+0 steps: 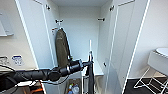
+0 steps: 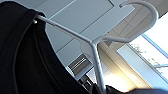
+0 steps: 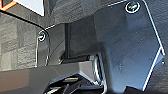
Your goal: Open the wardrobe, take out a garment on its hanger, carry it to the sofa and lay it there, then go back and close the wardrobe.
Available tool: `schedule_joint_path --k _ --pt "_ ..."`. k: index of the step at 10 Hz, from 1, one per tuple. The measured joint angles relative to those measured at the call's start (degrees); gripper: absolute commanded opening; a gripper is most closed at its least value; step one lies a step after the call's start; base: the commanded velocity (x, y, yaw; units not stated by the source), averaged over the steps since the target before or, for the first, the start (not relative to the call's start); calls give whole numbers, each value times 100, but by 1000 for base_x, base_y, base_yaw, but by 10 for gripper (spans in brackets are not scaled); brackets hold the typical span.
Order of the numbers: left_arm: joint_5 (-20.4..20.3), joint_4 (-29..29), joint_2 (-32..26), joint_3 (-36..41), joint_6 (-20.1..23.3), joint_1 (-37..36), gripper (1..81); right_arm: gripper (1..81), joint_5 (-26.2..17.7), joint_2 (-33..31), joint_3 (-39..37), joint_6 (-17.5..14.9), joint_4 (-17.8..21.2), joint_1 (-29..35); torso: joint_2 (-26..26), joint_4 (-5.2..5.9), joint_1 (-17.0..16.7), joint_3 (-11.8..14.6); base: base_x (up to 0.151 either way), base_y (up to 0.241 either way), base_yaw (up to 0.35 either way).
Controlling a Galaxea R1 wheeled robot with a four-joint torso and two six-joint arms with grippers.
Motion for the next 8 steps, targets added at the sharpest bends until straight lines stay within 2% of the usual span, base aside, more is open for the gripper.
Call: schedule_joint_path --k 8 --pt "-21 10 59 0 -46 -1 10 811 0 -13 11 0 -2 -18 0 0 5 0 0 0 -164"
